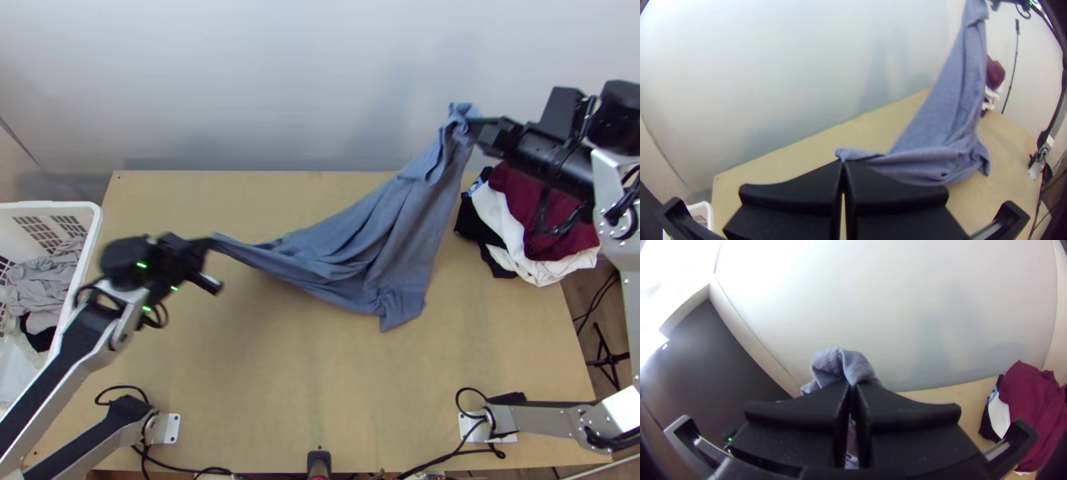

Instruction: Fold the t-shirt

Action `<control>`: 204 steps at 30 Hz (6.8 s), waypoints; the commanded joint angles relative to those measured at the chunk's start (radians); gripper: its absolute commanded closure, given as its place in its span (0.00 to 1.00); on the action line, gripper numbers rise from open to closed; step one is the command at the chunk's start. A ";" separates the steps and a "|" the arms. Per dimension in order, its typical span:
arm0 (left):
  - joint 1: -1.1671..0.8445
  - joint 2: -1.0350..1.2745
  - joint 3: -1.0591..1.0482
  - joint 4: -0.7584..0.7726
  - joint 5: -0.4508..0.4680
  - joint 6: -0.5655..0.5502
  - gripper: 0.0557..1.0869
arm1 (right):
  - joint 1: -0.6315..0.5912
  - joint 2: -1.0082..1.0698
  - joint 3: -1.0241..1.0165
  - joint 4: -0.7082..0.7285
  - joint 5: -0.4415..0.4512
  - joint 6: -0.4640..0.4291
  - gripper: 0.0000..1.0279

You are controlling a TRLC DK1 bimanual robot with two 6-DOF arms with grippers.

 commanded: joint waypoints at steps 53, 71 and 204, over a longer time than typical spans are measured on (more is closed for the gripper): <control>-0.057 -0.205 -0.169 -0.288 0.289 -0.188 0.05 | -0.013 0.025 -0.036 0.022 -0.033 0.036 0.97; -0.368 0.076 -0.113 -0.220 0.167 -0.238 0.05 | 0.048 -0.124 -0.199 0.038 -0.035 0.020 0.97; -0.347 0.048 -0.091 -0.217 0.018 -0.307 0.05 | -0.097 0.145 -1.049 0.047 0.335 -1.240 0.11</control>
